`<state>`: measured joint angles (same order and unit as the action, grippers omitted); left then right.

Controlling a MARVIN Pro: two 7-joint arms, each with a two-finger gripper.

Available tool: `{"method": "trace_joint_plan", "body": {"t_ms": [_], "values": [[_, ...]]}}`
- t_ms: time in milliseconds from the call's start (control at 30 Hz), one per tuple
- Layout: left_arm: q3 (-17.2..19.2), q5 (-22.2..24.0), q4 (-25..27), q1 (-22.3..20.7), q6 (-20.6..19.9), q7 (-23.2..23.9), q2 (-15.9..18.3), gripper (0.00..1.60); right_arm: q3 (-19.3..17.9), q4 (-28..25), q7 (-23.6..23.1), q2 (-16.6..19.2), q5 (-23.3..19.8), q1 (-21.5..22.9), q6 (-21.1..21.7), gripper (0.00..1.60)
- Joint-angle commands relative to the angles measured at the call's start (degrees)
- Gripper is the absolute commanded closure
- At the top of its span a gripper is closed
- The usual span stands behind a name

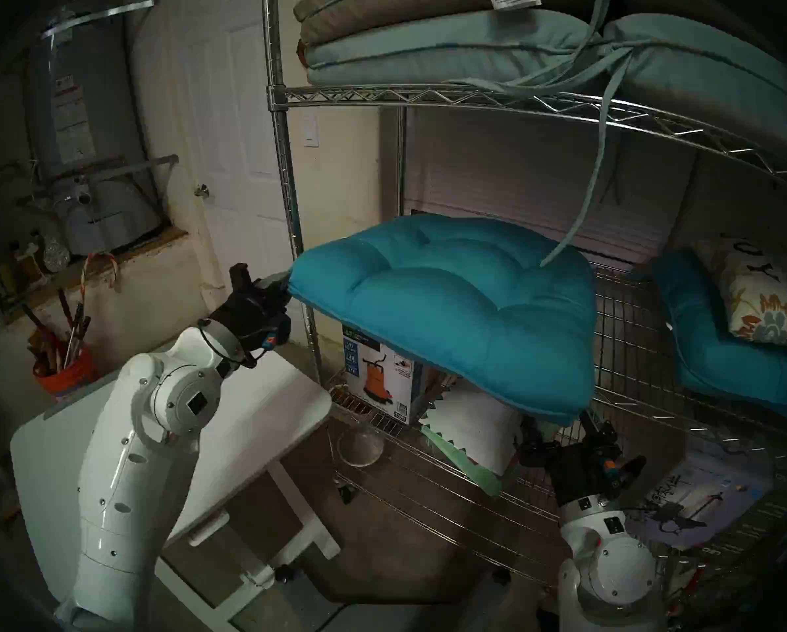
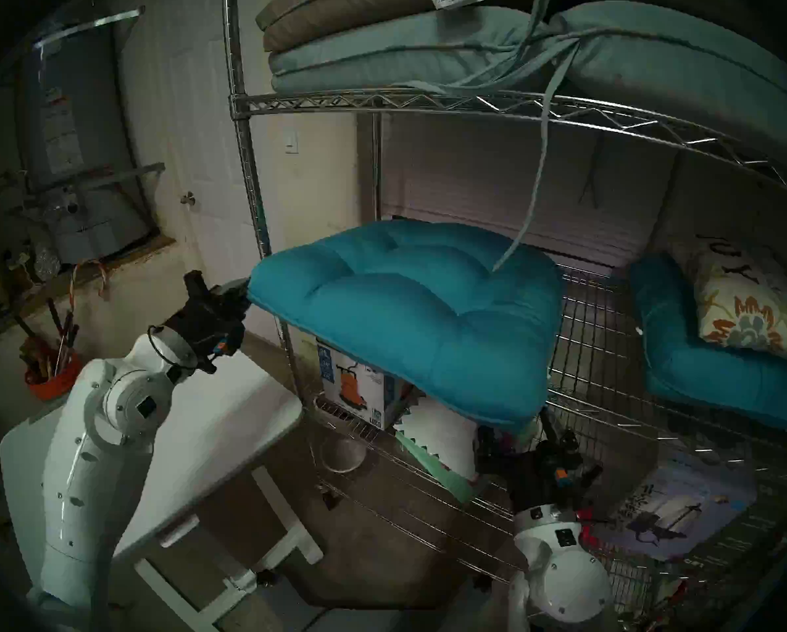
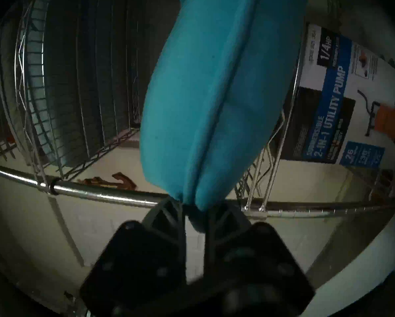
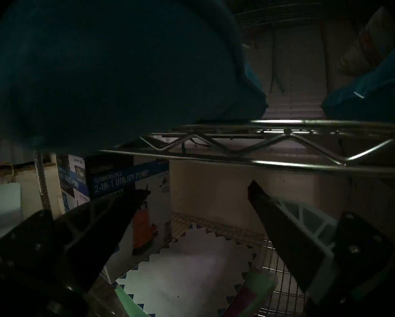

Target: Take cushion off the shelf

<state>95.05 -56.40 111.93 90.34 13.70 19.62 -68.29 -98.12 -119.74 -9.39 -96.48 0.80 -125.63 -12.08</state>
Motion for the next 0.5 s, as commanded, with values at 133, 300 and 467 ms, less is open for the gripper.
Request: {"method": "trace_joint_plan", "body": {"t_ms": [133,300,467], "values": [[0.71,0.72,1.11,0.69,0.88,-1.39,-0.53,1.60,0.05,-1.28,-0.08,0.09,0.04,0.08,-0.21,0.00],[0.01,0.45,0.20,0.20,1.05,-1.94,-1.11,1.60,0.05,-1.28,-0.08,0.09,0.04,0.08,-0.21,0.00],[-0.14,0.52,-0.49,-0.12,1.09,-2.45,-1.68,1.60,0.05,-1.27,-0.08,0.09,0.04,0.08,-0.21,0.00]]}}
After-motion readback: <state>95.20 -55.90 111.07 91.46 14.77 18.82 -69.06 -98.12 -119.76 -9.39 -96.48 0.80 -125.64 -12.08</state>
